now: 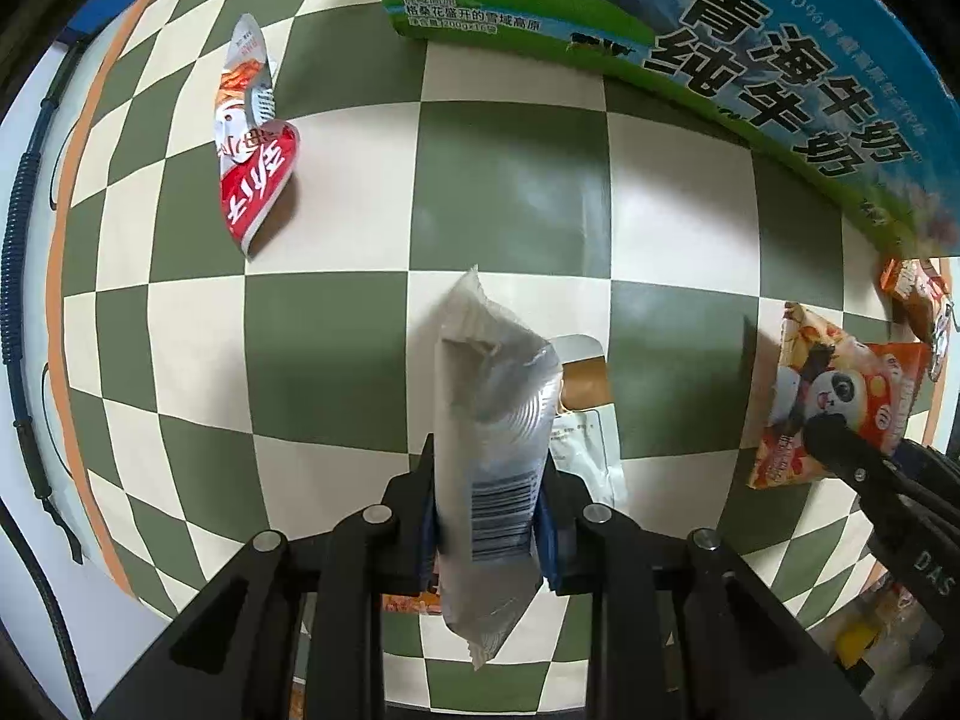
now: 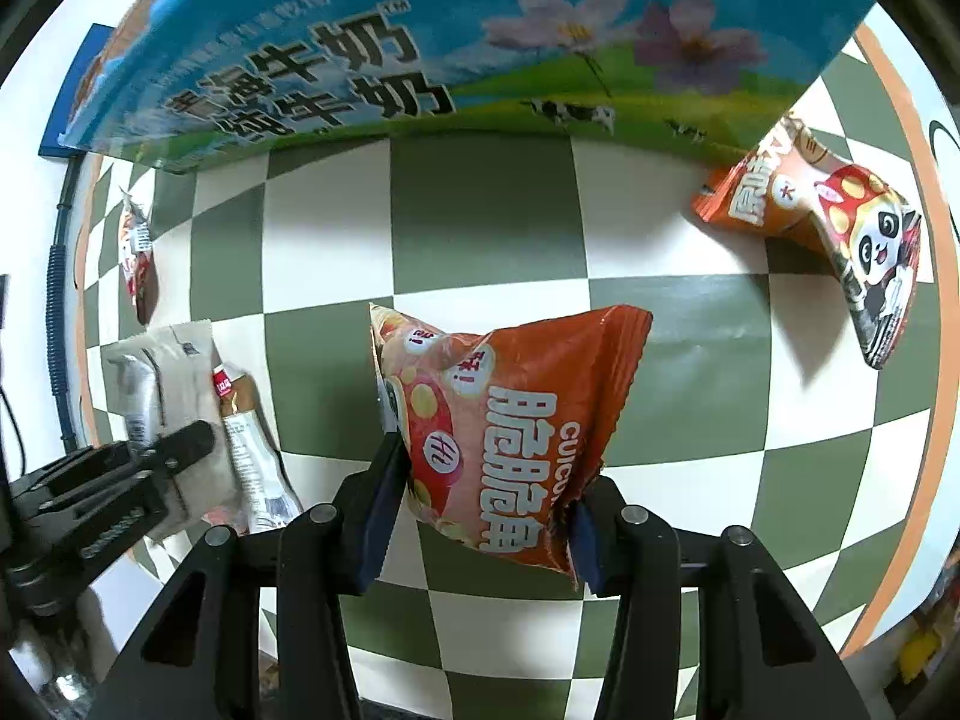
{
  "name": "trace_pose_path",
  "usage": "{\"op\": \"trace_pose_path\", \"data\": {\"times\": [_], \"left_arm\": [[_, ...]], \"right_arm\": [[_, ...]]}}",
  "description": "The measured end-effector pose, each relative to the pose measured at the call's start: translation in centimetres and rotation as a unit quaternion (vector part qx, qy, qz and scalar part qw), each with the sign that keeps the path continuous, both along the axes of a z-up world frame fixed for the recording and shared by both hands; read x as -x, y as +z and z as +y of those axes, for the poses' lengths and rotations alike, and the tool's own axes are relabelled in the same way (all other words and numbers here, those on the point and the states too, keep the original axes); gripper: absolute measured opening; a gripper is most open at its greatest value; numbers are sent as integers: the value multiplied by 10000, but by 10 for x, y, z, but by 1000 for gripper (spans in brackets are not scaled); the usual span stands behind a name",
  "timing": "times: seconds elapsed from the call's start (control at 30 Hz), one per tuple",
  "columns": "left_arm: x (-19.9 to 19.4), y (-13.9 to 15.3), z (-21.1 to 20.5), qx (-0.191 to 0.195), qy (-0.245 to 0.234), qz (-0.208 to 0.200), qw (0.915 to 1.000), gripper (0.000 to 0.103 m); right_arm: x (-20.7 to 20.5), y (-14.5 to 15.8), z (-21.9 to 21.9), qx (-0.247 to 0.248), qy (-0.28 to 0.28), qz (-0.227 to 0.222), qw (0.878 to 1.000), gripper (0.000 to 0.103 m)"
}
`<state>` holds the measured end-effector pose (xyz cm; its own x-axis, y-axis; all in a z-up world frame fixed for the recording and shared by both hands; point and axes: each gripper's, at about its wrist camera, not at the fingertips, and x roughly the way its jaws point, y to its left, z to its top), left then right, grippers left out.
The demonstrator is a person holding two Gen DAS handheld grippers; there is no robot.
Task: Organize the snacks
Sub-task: 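Lift both held packs off the table and carry them over the box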
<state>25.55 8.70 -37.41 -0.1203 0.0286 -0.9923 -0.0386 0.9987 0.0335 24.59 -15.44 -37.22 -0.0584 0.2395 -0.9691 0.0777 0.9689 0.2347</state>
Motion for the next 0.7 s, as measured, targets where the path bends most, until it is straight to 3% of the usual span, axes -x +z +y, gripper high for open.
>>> {"op": "trace_pose_path", "data": {"times": [0.17,0.37,0.7], "left_arm": [[-4,-20,1,67,132,204,9997,27],[-5,-18,1,26,127,199,9997,30],[-3,-13,-35,-207,-104,69,9997,23]], "right_arm": [[2,9,-18,-40,-33,23,10000,51],[1,-10,-13,-102,-80,177,9998,51],[3,-18,-14,-150,-133,262,9995,52]]}}
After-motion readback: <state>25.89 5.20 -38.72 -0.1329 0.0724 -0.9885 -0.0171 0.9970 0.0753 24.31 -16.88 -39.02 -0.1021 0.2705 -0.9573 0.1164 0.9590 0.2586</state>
